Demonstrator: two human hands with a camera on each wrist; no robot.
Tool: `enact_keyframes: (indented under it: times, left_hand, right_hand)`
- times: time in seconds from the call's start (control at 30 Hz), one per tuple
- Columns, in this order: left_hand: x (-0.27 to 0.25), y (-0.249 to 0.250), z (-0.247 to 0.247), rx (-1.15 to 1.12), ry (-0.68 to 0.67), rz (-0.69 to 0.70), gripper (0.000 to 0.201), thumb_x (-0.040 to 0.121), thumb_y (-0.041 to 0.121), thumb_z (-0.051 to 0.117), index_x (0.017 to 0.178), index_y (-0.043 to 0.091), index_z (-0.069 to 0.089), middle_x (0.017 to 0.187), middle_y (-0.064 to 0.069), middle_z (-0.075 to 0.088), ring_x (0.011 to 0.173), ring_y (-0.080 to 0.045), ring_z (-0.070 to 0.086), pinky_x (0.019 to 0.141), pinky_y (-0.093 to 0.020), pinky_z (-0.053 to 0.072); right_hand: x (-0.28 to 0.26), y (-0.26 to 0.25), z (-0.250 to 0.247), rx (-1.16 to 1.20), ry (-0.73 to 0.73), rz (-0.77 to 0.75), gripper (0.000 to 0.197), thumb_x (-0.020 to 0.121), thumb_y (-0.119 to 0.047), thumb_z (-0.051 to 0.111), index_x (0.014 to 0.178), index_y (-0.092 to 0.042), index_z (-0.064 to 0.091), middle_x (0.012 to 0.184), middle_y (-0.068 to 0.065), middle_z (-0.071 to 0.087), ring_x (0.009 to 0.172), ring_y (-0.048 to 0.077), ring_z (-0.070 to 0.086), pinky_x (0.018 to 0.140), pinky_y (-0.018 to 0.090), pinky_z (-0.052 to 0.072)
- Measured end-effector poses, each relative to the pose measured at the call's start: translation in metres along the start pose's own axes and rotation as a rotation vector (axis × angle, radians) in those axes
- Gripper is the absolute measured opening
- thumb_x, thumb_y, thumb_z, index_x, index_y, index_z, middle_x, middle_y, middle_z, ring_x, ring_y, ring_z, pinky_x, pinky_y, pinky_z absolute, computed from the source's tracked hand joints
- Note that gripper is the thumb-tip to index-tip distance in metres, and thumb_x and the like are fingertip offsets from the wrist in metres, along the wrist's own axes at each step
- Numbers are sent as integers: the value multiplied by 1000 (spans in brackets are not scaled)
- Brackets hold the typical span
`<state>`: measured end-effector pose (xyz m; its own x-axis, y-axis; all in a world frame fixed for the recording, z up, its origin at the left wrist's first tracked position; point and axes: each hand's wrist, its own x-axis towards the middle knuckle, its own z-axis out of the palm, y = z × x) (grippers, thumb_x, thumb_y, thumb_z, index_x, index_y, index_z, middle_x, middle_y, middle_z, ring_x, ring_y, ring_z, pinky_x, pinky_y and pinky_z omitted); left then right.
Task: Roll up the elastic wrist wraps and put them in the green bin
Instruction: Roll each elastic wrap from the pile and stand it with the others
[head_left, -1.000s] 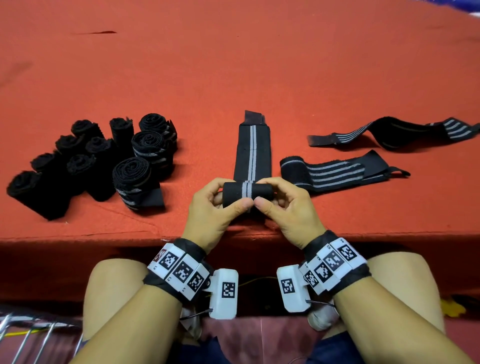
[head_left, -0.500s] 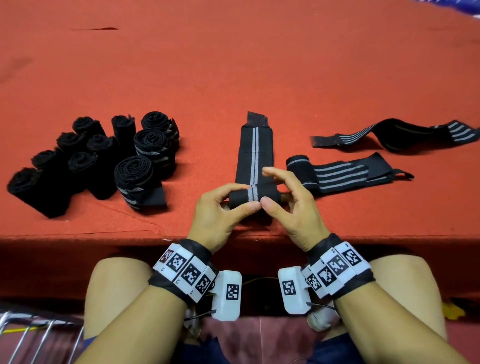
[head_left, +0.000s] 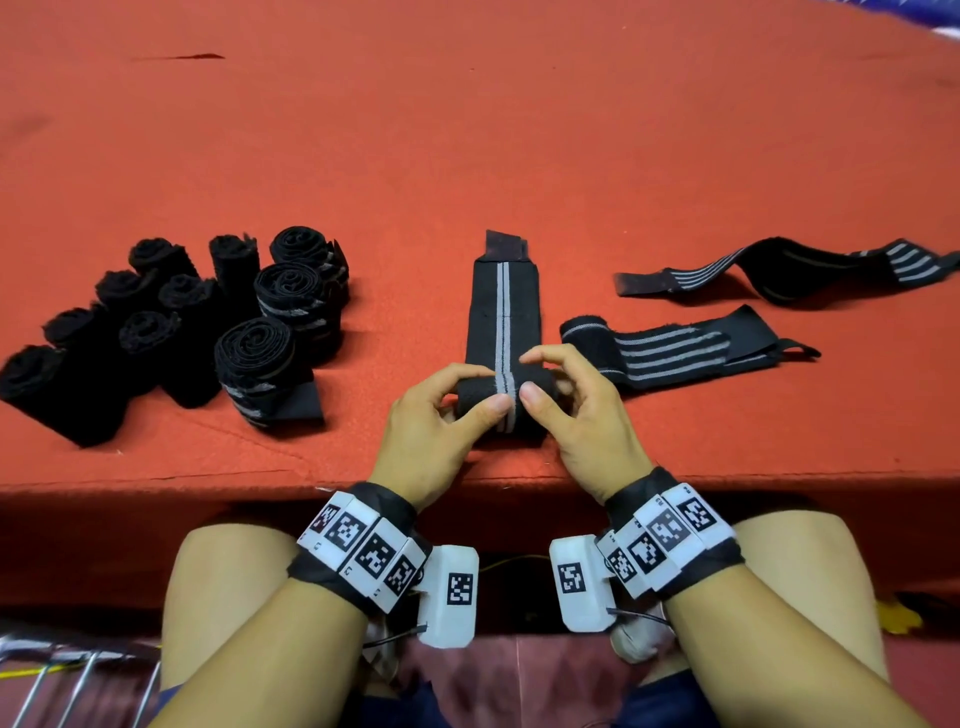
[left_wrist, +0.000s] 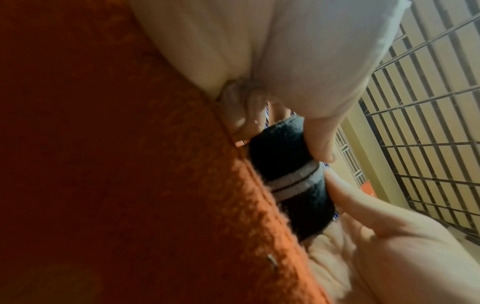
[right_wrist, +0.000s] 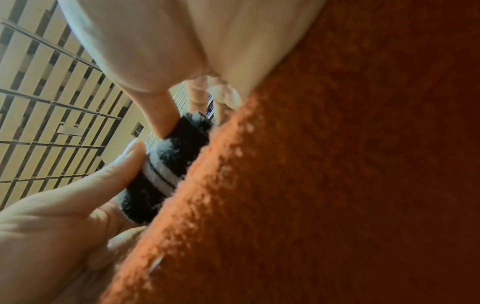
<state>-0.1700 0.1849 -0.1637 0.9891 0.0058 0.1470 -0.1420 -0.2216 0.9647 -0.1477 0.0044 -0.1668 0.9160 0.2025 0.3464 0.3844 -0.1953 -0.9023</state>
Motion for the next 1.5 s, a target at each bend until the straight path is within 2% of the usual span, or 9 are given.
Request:
enact_keyframes:
  times: [0.2, 0.4, 0.53, 0.77, 0.83, 0.93, 1.07, 1.23, 1.5]
  left_hand:
    - [6, -1, 2, 89, 61, 1, 35, 80, 63, 64, 99, 35, 74, 91, 12, 75, 86, -17, 70, 83, -47, 57]
    - [13, -3, 4, 164, 80, -47, 44, 76, 74, 56, 98, 38, 69, 87, 6, 74, 83, -16, 69, 83, -46, 55]
    - [9, -4, 6, 191, 46, -10, 52, 75, 69, 60, 120, 42, 63, 112, 16, 68, 102, -2, 65, 94, -40, 53]
    - [7, -6, -1, 120, 24, -51, 52, 64, 52, 76, 113, 45, 61, 102, 20, 71, 88, -39, 68, 77, -49, 60]
    - [8, -7, 0, 150, 41, -50, 50, 68, 52, 78, 115, 45, 63, 98, 21, 72, 82, -30, 69, 76, -46, 61]
    - [11, -7, 1, 212, 63, -49, 41, 80, 40, 82, 119, 38, 67, 98, 17, 73, 66, 2, 61, 78, -33, 55]
    - [16, -9, 2, 209, 60, -92, 32, 77, 56, 72, 107, 53, 66, 100, 22, 73, 77, 4, 64, 85, -42, 59]
    - [21, -1, 5, 337, 61, -93, 37, 88, 52, 67, 120, 33, 69, 118, 11, 62, 112, -7, 60, 99, -26, 43]
    - [28, 8, -3, 346, -134, 47, 67, 78, 35, 76, 138, 46, 48, 125, 16, 57, 93, 5, 56, 88, -30, 49]
  right_hand:
    - [0, 2, -2, -36, -63, -56, 35, 84, -14, 69, 118, -18, 66, 118, -4, 61, 118, 16, 58, 103, 27, 44]
    - [-1, 1, 4, -85, 17, 3, 29, 84, -21, 70, 113, -21, 67, 110, -7, 66, 107, 11, 63, 97, 29, 48]
    - [1, 3, 7, -158, 72, 65, 24, 87, -29, 69, 110, -24, 68, 106, -9, 70, 103, 8, 65, 95, 36, 52]
    - [3, 3, 11, -241, 146, 124, 21, 90, -35, 69, 109, -28, 64, 88, -14, 66, 72, -1, 57, 73, 29, 45]
    - [3, 1, 11, -219, 137, 98, 22, 92, -25, 69, 112, -27, 61, 94, -15, 64, 76, -2, 57, 75, 25, 43]
    - [3, 1, 8, -198, 103, 31, 28, 86, -21, 68, 114, -21, 65, 117, -9, 58, 112, -1, 56, 100, 23, 43]
    - [5, 3, -1, -216, -44, 43, 49, 72, -26, 74, 120, -20, 67, 133, -9, 51, 129, 11, 49, 111, 33, 39]
    - [15, 0, -10, -281, -133, 63, 49, 76, -37, 74, 123, -25, 68, 121, -13, 58, 120, 13, 55, 108, 38, 43]
    - [26, 5, -13, -255, -11, 64, 22, 95, -32, 68, 116, -27, 66, 96, -25, 66, 89, -1, 61, 85, 27, 48]
